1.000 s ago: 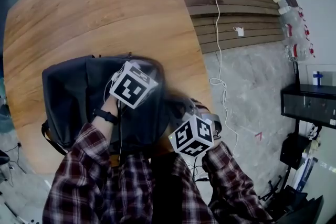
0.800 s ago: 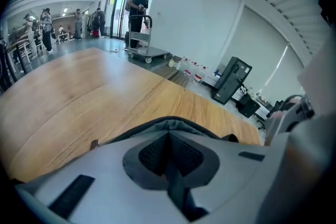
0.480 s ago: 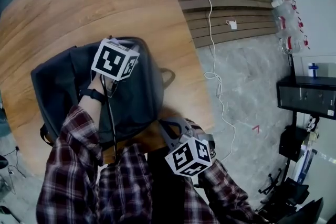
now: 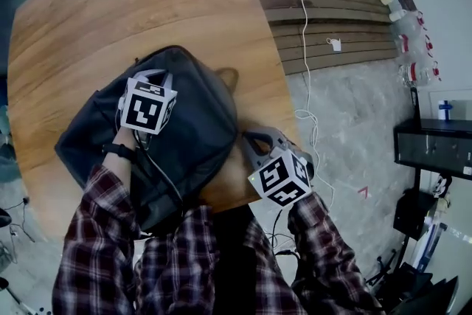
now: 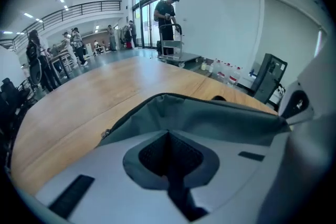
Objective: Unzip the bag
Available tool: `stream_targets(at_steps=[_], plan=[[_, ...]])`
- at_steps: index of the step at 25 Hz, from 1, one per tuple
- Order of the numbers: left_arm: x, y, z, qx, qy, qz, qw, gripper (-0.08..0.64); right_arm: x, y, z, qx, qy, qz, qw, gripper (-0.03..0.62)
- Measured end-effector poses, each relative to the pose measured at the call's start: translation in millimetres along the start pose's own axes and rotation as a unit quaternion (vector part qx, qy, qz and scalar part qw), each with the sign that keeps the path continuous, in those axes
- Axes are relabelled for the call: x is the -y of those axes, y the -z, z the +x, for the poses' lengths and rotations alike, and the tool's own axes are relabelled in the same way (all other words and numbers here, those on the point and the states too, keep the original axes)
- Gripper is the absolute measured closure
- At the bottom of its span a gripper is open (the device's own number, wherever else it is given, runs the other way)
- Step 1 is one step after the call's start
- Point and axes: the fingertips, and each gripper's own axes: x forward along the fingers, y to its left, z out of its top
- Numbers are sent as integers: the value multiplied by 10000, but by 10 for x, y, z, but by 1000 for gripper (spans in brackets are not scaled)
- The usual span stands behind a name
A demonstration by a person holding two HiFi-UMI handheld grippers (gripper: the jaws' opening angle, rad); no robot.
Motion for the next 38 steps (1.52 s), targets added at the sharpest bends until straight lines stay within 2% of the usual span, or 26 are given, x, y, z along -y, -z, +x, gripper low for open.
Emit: stream_targets(at_steps=[3,7,10,13,15,18,23,27,30,38], plan=[[-50,169,-155,-61,-165,-21,9998,551,251,-116,165,20,64,-99,9999,583],[111,302,-292,-82,48,-1,10000,551,463,-268,345,93,25,-200,9998,583],[485,127,-434,153,562,111,9982,551,487,-323,388,141,-60,-240,9996,583],[1066,-224,-517,400,1393,625,9875,551,472,-345,360,191,-51,-189,9996,583],[1405,-355,-448,317,1838,1009,9772,551,460,-361,330,217,-31,-119,9997,583],[1603,-365,-243,16,2005,1358,9702,551,424,-320,300,106,-8,-41,9999,583],[1619,-356,-165,10,2309,896,9688,551,298,-215,213,31,-177,231,9996,583],[1610,-347,-84,33,2299,815,9698,551,26,-183,171,34,-359,392,9986,583],[1607,-329,-25,29,2298,790,9700,551,-152,-194,143,-15,-333,425,9985,583],[1576,-325,24,-24,2287,643,9714,551,-516,-278,119,-318,-295,-366,9984,581]])
